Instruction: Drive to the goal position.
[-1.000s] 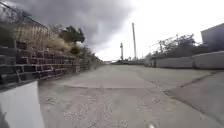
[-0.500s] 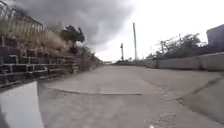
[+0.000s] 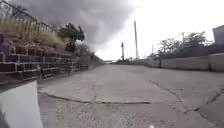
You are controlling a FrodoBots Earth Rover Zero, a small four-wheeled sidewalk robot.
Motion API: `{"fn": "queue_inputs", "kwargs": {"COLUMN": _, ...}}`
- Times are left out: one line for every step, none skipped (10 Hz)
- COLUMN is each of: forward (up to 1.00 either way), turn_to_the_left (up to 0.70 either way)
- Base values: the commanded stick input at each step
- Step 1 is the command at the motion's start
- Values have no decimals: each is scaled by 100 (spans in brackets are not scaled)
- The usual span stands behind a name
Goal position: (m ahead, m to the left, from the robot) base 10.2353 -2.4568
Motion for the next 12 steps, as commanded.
{"fn": "queue_inputs", "kwargs": {"forward": 85, "turn_to_the_left": 0}}
{"fn": "queue_inputs", "kwargs": {"forward": 85, "turn_to_the_left": 0}}
{"fn": "queue_inputs", "kwargs": {"forward": 85, "turn_to_the_left": 0}}
{"fn": "queue_inputs", "kwargs": {"forward": 85, "turn_to_the_left": 0}}
{"fn": "queue_inputs", "kwargs": {"forward": 85, "turn_to_the_left": 0}}
{"fn": "queue_inputs", "kwargs": {"forward": 85, "turn_to_the_left": 0}}
{"fn": "queue_inputs", "kwargs": {"forward": 85, "turn_to_the_left": 0}}
{"fn": "queue_inputs", "kwargs": {"forward": 85, "turn_to_the_left": 0}}
{"fn": "queue_inputs", "kwargs": {"forward": 85, "turn_to_the_left": 0}}
{"fn": "queue_inputs", "kwargs": {"forward": 85, "turn_to_the_left": 0}}
{"fn": "queue_inputs", "kwargs": {"forward": 85, "turn_to_the_left": 0}}
{"fn": "queue_inputs", "kwargs": {"forward": 85, "turn_to_the_left": 0}}
